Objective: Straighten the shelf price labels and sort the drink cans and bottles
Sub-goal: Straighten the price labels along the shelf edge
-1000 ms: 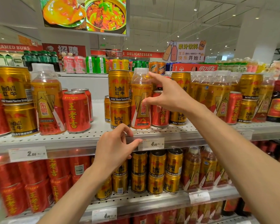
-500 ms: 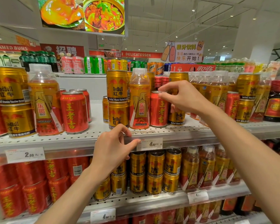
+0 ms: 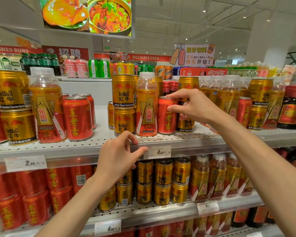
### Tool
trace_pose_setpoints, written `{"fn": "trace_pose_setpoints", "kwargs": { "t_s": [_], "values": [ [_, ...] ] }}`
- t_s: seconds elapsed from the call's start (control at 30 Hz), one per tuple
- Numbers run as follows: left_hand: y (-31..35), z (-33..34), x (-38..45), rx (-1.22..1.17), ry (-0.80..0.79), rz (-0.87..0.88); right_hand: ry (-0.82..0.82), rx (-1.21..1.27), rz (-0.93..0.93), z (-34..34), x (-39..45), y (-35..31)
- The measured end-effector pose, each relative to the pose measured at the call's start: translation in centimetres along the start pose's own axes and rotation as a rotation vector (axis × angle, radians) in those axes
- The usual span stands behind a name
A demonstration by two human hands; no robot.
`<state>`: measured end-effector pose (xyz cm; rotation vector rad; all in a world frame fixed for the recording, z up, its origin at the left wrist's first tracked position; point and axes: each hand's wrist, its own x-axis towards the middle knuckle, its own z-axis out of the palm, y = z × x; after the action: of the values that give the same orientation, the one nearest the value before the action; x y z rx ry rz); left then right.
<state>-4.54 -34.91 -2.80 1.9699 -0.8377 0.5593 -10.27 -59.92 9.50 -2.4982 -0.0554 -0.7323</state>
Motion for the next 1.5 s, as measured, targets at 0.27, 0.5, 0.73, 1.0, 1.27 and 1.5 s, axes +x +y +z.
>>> {"fn": "trace_pose_setpoints", "kwargs": {
  "t_s": [0.27, 0.5, 0.73, 1.0, 1.27, 1.5],
  "values": [
    [0.1, 0.3, 0.1, 0.149, 0.007, 0.043, 0.022, 0.006, -0.016, 0.3, -0.1, 0.1],
    [0.5, 0.2, 0.4, 0.158, 0.000, -0.003, 0.035, 0.029, -0.013, 0.6, 0.0, 0.4],
    [0.8, -0.1, 0.5, 0.099, -0.043, -0.053, 0.090, 0.048, -0.048, 1.6, -0.9, 0.9],
    [0.7, -0.2, 0.5, 0.101, -0.056, -0.047, 0.458, 0.103, -0.037, -1.1, -1.7, 0.8],
    [0.8, -0.2, 0.5, 0.069, -0.056, -0.075, 0.333, 0.115, 0.237, -0.6, -2.1, 2.6],
    [0.8, -0.3, 0.5, 0.067, -0.062, -0.081, 0.253, 0.170, 0.293, 0.5, -2.2, 3.2]
  ]
}}
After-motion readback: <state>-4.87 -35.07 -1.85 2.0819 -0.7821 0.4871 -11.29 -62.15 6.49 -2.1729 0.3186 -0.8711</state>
